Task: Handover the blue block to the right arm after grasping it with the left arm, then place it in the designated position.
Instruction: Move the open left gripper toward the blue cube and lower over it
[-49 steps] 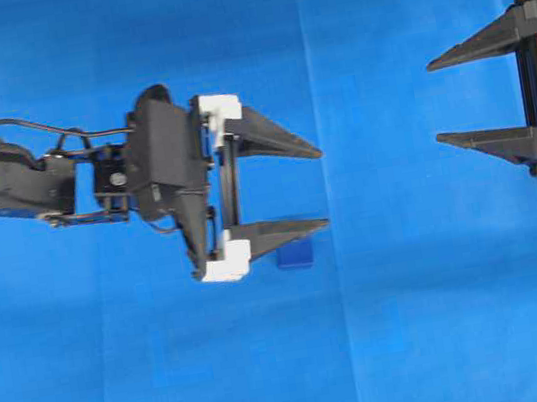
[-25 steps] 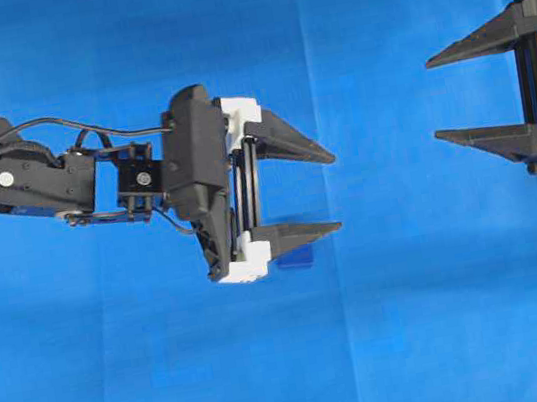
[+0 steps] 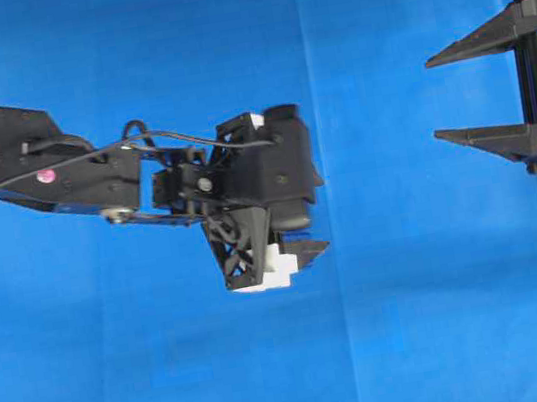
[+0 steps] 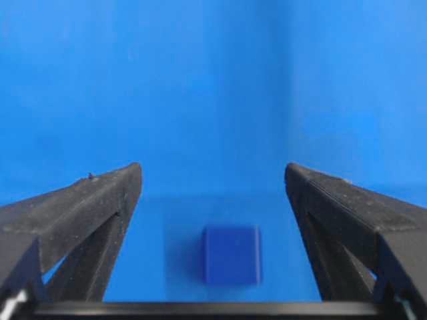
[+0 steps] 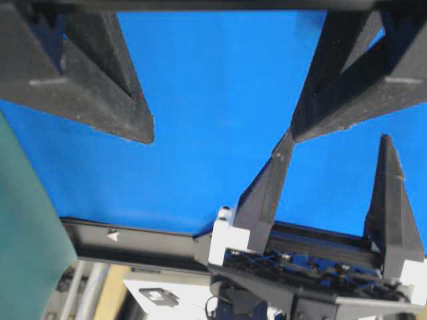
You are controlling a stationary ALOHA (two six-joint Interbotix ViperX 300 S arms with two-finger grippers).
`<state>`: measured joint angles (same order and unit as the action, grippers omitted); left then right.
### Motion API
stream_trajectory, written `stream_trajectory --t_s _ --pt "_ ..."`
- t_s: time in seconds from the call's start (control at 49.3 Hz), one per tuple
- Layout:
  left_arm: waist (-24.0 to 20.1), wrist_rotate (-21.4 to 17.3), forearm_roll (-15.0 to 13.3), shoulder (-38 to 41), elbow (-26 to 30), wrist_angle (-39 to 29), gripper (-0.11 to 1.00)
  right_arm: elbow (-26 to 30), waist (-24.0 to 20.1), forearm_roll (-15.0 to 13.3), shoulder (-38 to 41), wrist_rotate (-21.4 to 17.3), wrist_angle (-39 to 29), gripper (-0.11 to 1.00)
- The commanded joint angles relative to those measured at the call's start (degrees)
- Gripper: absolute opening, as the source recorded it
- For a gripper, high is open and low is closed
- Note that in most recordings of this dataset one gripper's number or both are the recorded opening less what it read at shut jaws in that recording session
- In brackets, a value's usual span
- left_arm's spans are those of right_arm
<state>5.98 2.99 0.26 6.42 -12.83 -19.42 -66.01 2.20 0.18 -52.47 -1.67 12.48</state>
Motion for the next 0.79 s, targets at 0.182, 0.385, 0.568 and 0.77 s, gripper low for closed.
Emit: stream_trajectory --t_s 0.182,0.385,0.568,0.77 --pt "1.0 0.9 0.2 2.7 9.5 -15.2 0.92 1.7 0.2 0.1 0.4 0.0 -0.5 0.97" --pt "1.0 1.0 0.6 3.1 10.3 -16.7 0.92 1.6 0.2 0.1 0.4 0.0 -0.5 0.97" --pt "1.0 1.0 0.6 3.1 10.3 -16.8 0.92 1.7 0.3 0.1 0.4 0.0 -0.6 0.97" --pt "1.0 1.0 0.6 3.1 10.2 -17.0 0.92 1.7 0.2 0.1 0.5 0.0 -0.6 0.97"
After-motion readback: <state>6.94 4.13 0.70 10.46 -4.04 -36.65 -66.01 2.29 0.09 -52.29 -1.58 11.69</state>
